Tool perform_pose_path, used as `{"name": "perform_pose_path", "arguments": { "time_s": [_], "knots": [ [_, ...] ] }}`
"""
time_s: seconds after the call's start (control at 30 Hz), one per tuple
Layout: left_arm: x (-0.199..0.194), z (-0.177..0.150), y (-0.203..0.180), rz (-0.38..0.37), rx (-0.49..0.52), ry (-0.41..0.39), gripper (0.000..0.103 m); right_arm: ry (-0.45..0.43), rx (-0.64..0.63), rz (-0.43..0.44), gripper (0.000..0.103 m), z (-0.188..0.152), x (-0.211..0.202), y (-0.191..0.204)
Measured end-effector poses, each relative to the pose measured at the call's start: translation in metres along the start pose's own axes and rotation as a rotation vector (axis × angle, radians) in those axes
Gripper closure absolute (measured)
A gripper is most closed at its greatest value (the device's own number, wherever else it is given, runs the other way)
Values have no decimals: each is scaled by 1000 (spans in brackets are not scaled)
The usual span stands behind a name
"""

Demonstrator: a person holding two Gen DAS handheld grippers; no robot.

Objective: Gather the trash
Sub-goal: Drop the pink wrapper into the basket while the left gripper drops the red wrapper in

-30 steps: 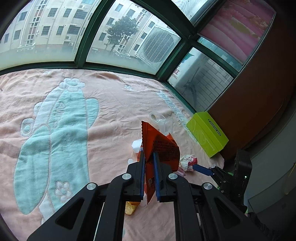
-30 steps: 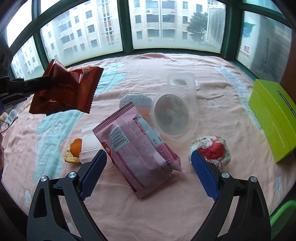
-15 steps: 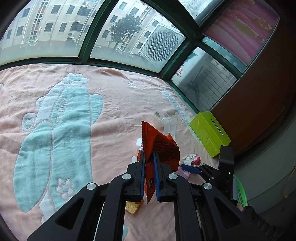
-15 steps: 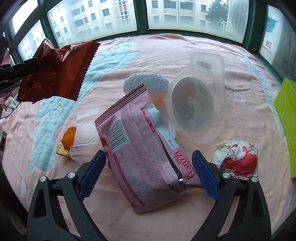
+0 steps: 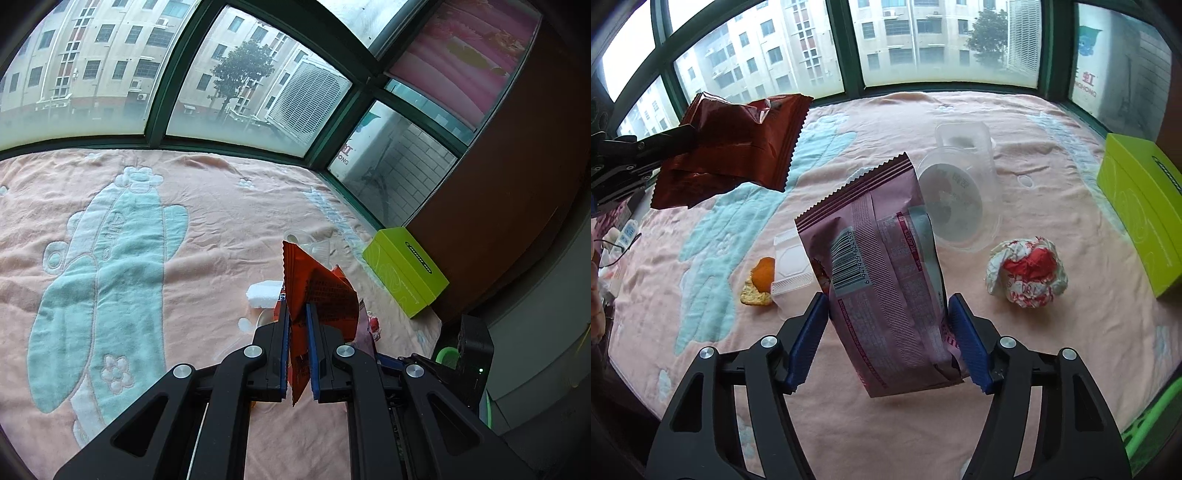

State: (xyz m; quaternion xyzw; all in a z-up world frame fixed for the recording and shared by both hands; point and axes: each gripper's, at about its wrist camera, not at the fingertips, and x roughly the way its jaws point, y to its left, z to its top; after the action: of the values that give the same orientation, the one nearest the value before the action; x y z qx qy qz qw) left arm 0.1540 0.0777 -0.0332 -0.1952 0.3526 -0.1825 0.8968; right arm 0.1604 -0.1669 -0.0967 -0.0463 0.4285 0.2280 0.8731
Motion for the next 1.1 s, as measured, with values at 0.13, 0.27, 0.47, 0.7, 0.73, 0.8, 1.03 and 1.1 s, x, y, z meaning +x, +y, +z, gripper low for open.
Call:
{"name": "perform_pose_path", "arguments": {
  "time_s": [0.13, 0.27, 0.47, 0.7, 0.73, 0.8, 1.03, 1.1],
  "knots": [
    [-5, -3, -19, 23, 34, -19, 94, -42, 59, -21, 37, -6, -23, -3],
    [-10, -8, -35, 39, 56, -39, 94, -95, 109, -31, 37, -12, -50, -8],
    [-16, -16, -63, 32, 81, -67, 94, -177, 181, -70, 37, -26, -94, -21],
    [-17, -25, -95, -11, 92, -70, 94, -258, 226, -150, 37, -45, -142, -35],
    [-17, -26, -99, -16, 93, -70, 94, -266, 231, -163, 37, -48, -148, -37],
    [-16, -30, -108, -22, 103, -68, 94, -281, 247, -186, 37, -55, -158, -42],
    [-12, -44, -142, -56, 144, -54, 94, -329, 327, -252, 37, -80, -193, -62],
    [-10, -47, -152, -70, 157, -52, 94, -345, 349, -279, 37, -87, -203, -66]
  ]
}}
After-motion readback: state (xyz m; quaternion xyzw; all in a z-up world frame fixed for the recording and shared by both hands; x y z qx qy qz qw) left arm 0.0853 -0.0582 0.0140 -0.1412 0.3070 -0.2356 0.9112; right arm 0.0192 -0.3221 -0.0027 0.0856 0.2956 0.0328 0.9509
